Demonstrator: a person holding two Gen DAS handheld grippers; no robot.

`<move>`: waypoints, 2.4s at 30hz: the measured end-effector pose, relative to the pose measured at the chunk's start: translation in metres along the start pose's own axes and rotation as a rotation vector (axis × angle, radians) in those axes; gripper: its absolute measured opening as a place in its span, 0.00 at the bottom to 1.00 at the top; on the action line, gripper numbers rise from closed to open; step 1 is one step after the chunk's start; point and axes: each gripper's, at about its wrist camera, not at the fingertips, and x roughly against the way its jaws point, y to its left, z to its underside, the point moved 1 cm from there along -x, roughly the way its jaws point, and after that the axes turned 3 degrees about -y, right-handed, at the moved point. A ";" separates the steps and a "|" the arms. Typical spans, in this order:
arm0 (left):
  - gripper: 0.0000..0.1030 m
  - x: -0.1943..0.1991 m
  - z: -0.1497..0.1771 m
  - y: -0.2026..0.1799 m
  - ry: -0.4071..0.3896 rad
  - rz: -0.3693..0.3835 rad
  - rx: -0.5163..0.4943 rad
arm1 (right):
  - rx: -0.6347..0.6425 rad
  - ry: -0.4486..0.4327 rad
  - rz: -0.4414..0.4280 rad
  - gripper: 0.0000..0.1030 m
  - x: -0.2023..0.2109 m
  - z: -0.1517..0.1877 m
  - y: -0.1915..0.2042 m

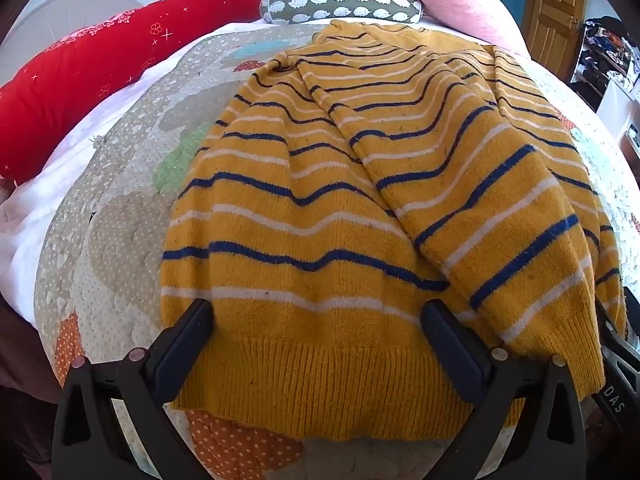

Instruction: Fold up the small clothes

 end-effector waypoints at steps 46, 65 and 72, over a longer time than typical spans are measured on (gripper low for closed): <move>1.00 0.002 0.003 -0.003 -0.009 -0.068 -0.001 | 0.075 -0.064 -0.007 1.00 -0.001 0.004 0.004; 1.00 -0.002 0.003 -0.002 -0.026 -0.058 0.012 | 0.087 -0.039 -0.027 1.00 0.000 0.003 0.001; 1.00 0.005 0.004 0.002 -0.037 -0.026 0.009 | 0.104 0.081 -0.109 0.99 0.000 -0.010 -0.007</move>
